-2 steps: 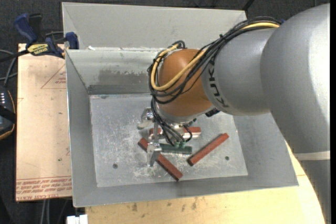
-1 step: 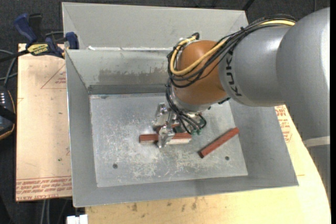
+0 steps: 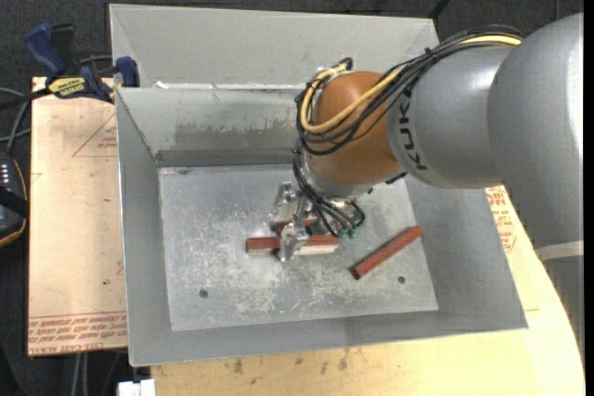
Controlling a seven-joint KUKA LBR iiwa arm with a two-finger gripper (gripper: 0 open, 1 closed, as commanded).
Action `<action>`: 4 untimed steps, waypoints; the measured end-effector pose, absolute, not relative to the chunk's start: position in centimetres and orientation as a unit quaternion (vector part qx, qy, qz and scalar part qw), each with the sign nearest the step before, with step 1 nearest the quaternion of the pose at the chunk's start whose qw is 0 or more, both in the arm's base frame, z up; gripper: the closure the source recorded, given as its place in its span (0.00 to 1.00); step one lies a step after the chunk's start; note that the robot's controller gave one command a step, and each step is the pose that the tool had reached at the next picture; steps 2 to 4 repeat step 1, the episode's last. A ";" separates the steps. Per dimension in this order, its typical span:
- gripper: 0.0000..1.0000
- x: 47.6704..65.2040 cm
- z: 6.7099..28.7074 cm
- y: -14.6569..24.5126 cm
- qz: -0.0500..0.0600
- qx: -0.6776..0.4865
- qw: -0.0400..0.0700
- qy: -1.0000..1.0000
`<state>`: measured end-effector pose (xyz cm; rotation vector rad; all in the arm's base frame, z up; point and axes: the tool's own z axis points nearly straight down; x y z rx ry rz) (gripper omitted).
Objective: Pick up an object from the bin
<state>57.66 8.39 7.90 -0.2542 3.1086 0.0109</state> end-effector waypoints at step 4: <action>1.00 60.7 23.5 8.2 0.000 -0.115 0.005 0.993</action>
Offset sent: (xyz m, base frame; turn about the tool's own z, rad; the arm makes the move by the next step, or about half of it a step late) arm 0.0000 0.0000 0.0000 0.0000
